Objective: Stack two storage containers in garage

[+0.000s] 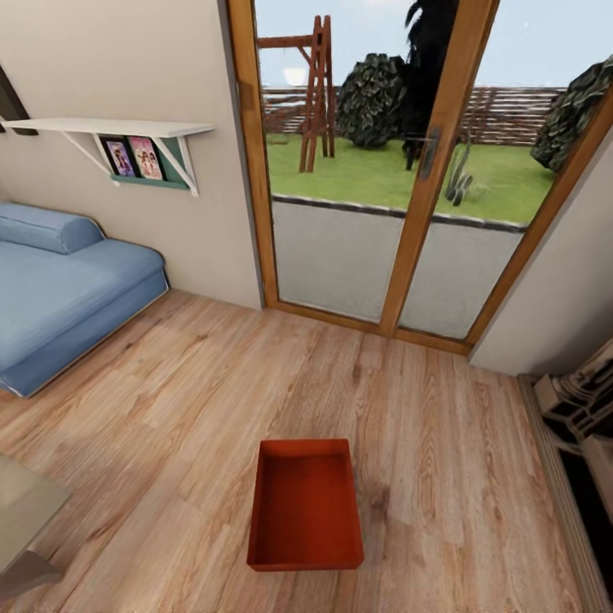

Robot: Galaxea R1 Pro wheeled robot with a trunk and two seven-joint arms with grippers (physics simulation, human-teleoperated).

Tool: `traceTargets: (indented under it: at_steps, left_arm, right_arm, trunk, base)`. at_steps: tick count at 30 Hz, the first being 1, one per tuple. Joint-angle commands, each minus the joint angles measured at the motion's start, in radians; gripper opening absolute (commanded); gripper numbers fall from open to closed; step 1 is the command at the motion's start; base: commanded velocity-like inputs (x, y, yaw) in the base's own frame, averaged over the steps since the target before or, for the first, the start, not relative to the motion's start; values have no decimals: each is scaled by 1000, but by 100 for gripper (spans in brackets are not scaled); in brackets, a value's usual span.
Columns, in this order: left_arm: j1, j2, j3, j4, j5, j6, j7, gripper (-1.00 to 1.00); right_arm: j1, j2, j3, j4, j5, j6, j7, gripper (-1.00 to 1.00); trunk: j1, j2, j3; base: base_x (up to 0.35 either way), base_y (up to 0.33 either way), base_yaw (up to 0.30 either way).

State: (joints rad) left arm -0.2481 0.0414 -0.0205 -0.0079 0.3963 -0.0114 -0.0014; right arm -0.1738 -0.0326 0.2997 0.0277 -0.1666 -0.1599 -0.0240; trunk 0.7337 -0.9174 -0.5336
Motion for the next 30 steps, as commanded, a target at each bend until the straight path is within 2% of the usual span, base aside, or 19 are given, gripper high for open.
traceTargets:
  at_steps: [1,30]
  left_arm:
    - [0,0,-3,0,6,-2,0,100]
    - [0,1,-2,0,7,-1,0,100]
  right_arm:
    - [-1,0,9,3,-10,-6,-1,100]
    - [-1,-1,9,3,-9,-7,-1,100]
  trunk:
    - [0,-1,-3]
    - [0,-1,-50]
  base:
    - [0,0,0]
    - [0,0,0]
